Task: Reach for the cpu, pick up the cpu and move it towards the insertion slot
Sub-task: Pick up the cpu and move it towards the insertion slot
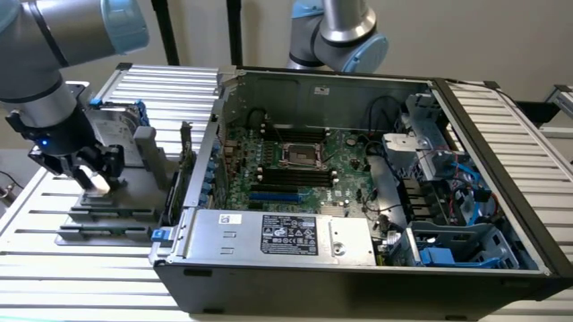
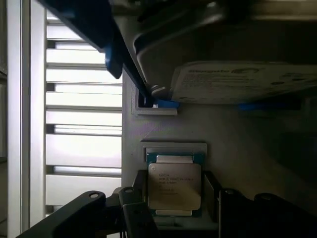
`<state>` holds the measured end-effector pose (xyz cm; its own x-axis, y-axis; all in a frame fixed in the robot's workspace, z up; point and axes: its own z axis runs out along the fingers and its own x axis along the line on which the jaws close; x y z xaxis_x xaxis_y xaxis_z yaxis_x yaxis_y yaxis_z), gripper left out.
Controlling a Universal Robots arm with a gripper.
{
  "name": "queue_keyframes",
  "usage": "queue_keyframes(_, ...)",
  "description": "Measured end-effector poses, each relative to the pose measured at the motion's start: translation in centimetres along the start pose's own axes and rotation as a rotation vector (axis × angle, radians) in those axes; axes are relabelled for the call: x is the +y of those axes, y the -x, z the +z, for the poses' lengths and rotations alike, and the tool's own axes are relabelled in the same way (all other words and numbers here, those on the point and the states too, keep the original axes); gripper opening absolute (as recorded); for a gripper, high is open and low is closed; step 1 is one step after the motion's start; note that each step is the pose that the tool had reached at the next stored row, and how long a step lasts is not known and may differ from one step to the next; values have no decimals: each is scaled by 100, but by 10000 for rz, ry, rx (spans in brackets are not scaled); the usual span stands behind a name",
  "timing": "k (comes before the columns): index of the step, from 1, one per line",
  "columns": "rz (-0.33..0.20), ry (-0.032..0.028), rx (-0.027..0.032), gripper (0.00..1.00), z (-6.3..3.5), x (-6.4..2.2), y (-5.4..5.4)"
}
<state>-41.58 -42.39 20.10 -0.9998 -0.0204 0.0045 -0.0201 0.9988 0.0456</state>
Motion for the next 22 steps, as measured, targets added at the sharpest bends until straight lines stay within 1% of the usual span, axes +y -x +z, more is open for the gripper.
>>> queue_keyframes(6,-1,-1,1,55,-274,6,-1)
queue_keyframes(15,-5,1,1,55,-687,-6,5)
queue_keyframes(17,-10,6,0,55,-777,-10,29)
queue_keyframes(19,-14,14,5,55,-868,-16,81)
queue_keyframes(22,-23,43,10,55,-1005,-21,172)
